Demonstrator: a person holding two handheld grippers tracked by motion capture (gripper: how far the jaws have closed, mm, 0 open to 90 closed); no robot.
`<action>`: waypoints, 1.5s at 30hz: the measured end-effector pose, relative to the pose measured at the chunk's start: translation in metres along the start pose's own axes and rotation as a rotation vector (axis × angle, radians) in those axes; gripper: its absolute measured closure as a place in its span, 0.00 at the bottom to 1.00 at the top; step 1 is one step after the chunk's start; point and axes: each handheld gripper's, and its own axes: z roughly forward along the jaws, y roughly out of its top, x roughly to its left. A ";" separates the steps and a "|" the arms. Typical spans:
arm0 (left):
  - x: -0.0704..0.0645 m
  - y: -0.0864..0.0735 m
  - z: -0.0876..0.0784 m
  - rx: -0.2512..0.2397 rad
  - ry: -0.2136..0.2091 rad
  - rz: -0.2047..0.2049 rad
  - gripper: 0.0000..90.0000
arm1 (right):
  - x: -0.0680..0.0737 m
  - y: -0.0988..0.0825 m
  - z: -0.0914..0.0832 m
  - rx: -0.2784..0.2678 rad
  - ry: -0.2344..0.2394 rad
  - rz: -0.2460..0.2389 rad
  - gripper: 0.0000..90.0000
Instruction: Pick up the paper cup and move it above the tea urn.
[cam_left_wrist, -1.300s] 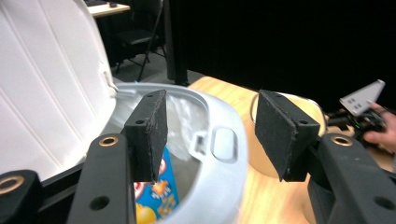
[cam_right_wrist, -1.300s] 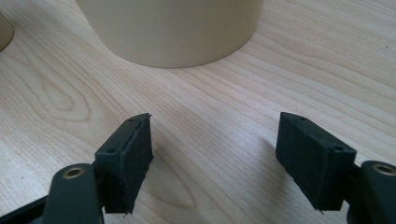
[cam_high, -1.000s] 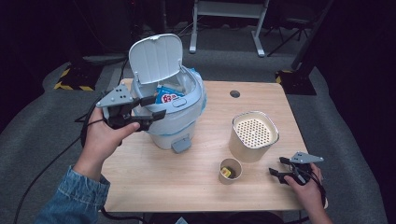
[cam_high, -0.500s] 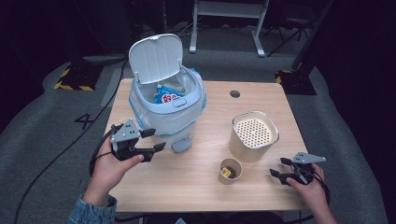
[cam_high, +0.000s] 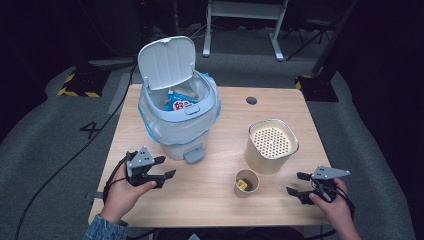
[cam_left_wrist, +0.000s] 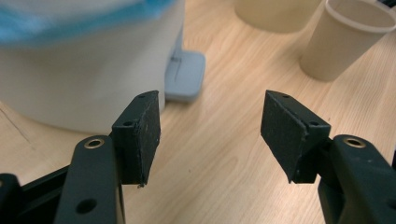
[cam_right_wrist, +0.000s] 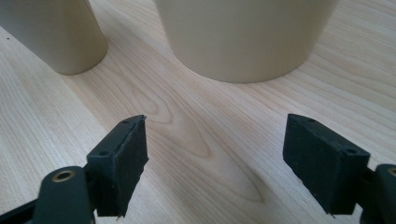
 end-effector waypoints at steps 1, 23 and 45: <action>0.002 -0.005 0.003 0.006 0.000 -0.007 0.42 | 0.001 0.001 0.000 0.004 0.000 -0.006 0.24; 0.020 -0.047 0.041 0.150 0.077 -0.049 0.36 | 0.052 0.029 0.028 -0.017 0.087 -0.123 0.23; 0.018 -0.046 0.047 0.183 0.109 -0.004 0.17 | 0.087 0.045 0.052 -0.067 0.174 -0.164 0.23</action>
